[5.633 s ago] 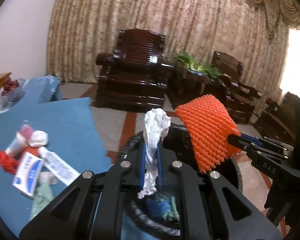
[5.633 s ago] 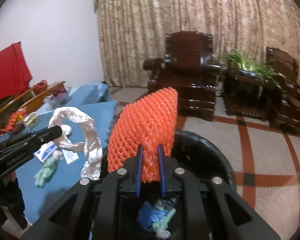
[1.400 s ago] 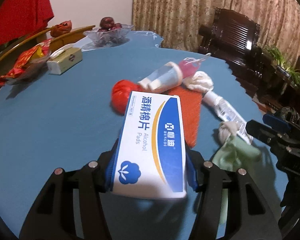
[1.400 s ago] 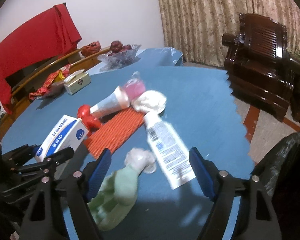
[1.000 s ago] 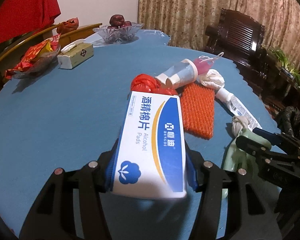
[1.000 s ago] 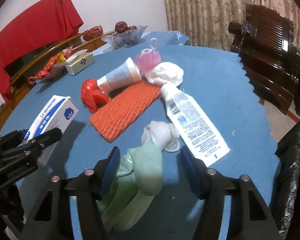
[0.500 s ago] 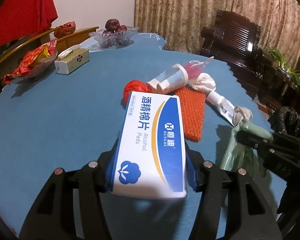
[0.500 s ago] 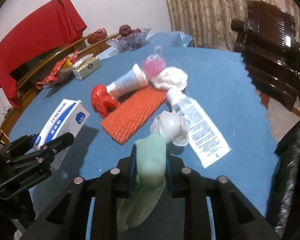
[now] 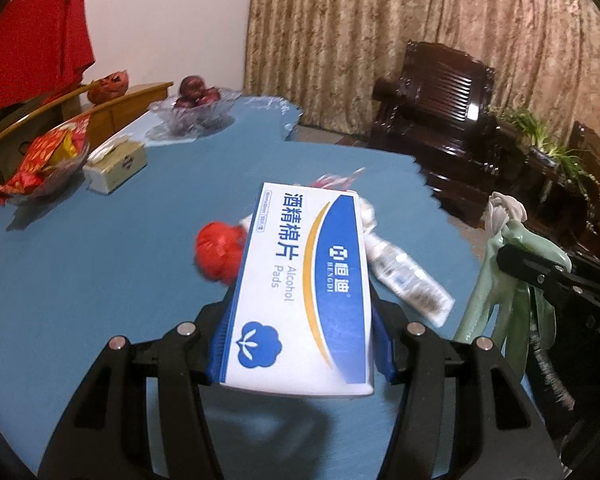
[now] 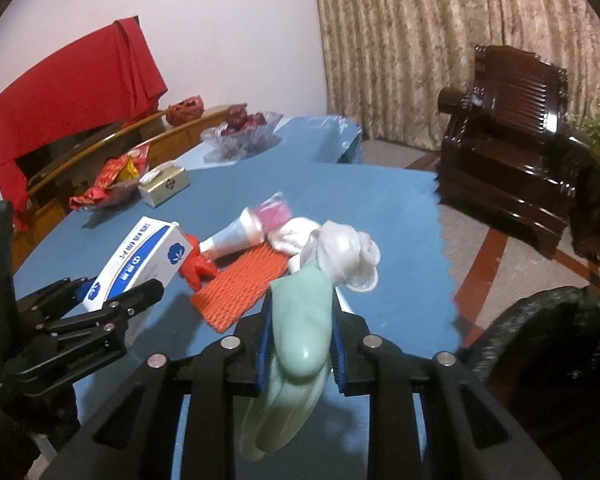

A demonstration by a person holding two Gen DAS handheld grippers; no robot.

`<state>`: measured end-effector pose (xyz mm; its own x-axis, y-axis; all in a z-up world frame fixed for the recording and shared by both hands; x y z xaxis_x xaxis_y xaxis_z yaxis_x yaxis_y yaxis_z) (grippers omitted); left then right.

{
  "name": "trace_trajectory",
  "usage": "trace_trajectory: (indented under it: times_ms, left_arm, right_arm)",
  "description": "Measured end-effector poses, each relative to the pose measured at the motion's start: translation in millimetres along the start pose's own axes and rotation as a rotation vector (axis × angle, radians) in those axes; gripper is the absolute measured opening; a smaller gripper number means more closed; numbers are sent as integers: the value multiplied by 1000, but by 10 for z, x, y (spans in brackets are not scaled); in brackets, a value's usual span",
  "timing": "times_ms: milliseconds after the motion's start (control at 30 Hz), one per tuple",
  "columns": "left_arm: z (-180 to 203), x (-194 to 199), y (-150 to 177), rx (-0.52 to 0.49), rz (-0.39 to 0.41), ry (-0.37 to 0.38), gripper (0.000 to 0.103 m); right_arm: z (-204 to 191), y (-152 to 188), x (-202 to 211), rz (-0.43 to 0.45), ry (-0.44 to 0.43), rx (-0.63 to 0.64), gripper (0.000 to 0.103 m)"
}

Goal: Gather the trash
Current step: 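Carry the box and glove over the black bin and open both tools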

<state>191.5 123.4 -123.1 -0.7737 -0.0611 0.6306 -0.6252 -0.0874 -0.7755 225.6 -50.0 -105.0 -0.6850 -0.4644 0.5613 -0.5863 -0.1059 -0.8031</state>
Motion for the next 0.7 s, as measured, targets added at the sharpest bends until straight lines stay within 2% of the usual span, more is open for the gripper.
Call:
trace_trajectory:
  times_ms: [333,700]
  left_arm:
    - [767,118,-145,-69,26,127,55]
    - [1657,161,-91,-152,30,244,55]
  right_arm:
    - [517,16,521,48,99,-44,24]
    - [1206,216,1109,80,248,-114,24]
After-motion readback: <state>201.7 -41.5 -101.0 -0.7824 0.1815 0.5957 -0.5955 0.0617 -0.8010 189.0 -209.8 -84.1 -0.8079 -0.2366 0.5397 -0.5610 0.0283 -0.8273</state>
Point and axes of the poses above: each gripper's, at about its wrist camera, not at the fingertips, and x roughly against the way its jaws point, z to its right, y to its underside, the point moved 5 cm from there along -x, roughly the way its jaws point, and after that the axes turned 5 degrees about -y, right-handed, at the moved point
